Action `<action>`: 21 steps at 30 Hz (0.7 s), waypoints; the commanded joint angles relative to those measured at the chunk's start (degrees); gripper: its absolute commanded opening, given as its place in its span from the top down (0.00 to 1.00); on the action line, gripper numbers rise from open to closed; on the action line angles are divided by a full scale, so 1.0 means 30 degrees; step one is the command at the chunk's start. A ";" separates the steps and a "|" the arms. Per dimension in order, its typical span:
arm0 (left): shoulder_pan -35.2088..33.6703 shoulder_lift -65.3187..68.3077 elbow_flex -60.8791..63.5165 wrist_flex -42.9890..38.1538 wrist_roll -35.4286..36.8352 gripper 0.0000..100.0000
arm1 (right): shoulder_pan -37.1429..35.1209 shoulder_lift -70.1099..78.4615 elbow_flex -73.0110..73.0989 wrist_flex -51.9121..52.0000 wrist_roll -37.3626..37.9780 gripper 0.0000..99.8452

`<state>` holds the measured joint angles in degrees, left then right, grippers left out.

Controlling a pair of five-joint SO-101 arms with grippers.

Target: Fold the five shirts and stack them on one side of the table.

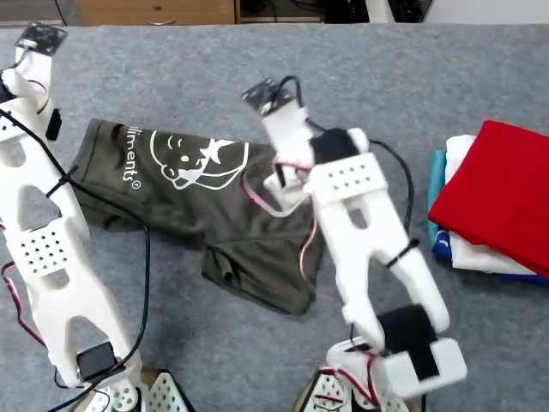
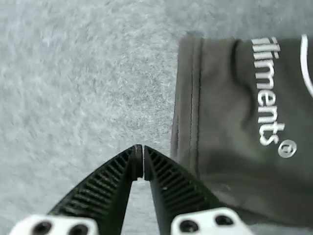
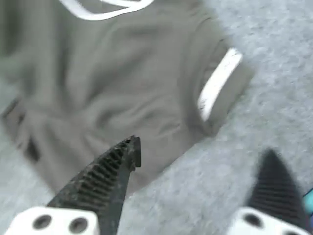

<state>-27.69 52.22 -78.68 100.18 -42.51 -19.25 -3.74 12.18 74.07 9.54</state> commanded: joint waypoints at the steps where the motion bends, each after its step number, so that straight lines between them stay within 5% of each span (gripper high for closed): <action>1: 0.0352 -0.1744 0.0879 0.0264 0.2168 0.98 | 0.0952 0.1626 -0.2476 -0.0733 -0.0117 0.93; 3: 0.0440 -0.2711 0.2432 0.0264 0.2491 0.98 | 0.0952 0.2857 -0.3766 -0.0703 -0.0029 1.00; 12: 0.2198 -0.5260 1.3714 0.0147 0.2520 0.98 | 0.1304 0.9363 -0.9158 -0.0821 0.0000 0.99; 21: 0.2139 -0.3121 1.4711 -0.0352 0.2491 0.98 | 0.2564 1.7216 -1.7802 0.1553 0.2022 0.99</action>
<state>-21.71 43.08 -34.73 99.56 -35.30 -13.01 43.74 -30.81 75.47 12.35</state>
